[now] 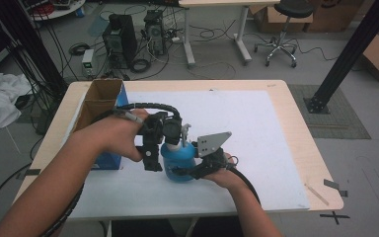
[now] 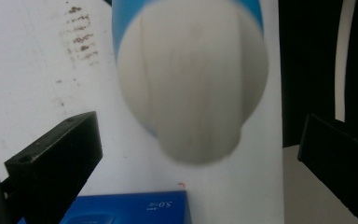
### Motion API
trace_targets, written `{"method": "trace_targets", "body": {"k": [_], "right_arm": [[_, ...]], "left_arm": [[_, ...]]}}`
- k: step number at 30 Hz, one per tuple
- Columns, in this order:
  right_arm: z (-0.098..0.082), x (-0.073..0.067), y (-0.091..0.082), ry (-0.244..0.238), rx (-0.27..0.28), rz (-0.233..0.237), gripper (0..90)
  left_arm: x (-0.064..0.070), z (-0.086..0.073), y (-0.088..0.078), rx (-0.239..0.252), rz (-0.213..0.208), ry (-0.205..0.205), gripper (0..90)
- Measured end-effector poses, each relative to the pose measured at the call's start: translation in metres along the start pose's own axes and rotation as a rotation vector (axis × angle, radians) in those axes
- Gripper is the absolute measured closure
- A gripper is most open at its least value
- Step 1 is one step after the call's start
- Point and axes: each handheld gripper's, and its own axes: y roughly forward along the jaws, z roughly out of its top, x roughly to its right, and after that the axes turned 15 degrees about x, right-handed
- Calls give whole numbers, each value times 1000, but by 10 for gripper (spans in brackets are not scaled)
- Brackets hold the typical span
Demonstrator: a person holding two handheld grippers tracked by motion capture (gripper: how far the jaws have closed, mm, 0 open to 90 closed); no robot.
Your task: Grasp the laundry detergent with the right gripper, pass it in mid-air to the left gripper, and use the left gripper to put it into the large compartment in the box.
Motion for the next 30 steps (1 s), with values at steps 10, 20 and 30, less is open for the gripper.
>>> {"method": "trace_targets", "body": {"k": [10,20,30], "right_arm": [[-1,1,22,11,7,20,455],[2,0,32,2,12,31,455],[1,0,36,4,20,35,455]], "left_arm": [[2,1,10,-25,-10,-9,1],[2,-2,18,-48,-5,-36,3],[0,1,22,-61,-1,-59,57]]}}
